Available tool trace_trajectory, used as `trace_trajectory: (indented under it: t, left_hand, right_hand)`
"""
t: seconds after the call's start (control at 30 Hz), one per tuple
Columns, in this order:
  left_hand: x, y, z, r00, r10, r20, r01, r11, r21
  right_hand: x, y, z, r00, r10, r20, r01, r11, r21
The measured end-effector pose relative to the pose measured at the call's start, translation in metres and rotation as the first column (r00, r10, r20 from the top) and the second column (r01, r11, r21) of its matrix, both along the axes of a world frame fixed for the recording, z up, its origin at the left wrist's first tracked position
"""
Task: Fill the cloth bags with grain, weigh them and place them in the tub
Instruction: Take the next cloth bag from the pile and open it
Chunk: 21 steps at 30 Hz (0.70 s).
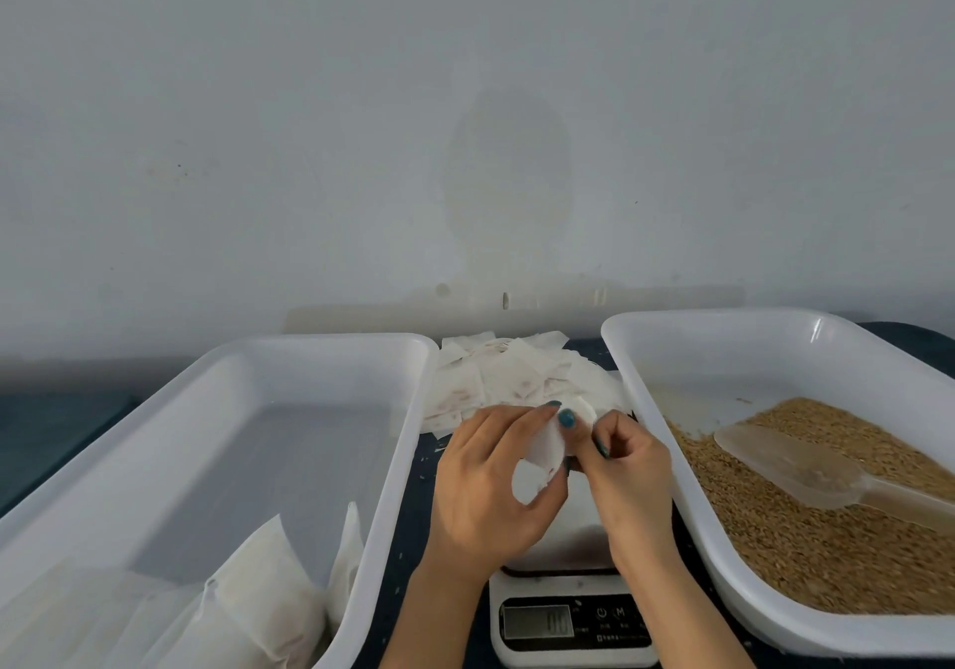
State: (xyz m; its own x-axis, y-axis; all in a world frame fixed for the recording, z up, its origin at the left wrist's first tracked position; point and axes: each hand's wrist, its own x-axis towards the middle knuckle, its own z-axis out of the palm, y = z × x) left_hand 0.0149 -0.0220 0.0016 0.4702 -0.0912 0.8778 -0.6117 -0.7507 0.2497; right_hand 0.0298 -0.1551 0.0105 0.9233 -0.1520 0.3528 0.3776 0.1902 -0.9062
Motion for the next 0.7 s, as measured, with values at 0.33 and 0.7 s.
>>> trace_trajectory:
  t: [0.33, 0.7]
  left_hand:
    - [-0.0036, -0.0013, 0.0013, 0.974, 0.006, -0.225, -0.015, 0.999, -0.040]
    - [-0.0041, 0.0015, 0.0055, 0.951, 0.173, -0.257, -0.199, 0.977, -0.078]
  right_hand:
    - [-0.0023, 0.0005, -0.0039, 0.979, -0.128, 0.156, 0.176, 0.922, -0.346]
    - [-0.0021, 0.0005, -0.0067, 0.991, -0.023, 0.132, 0.087, 0.858, -0.507]
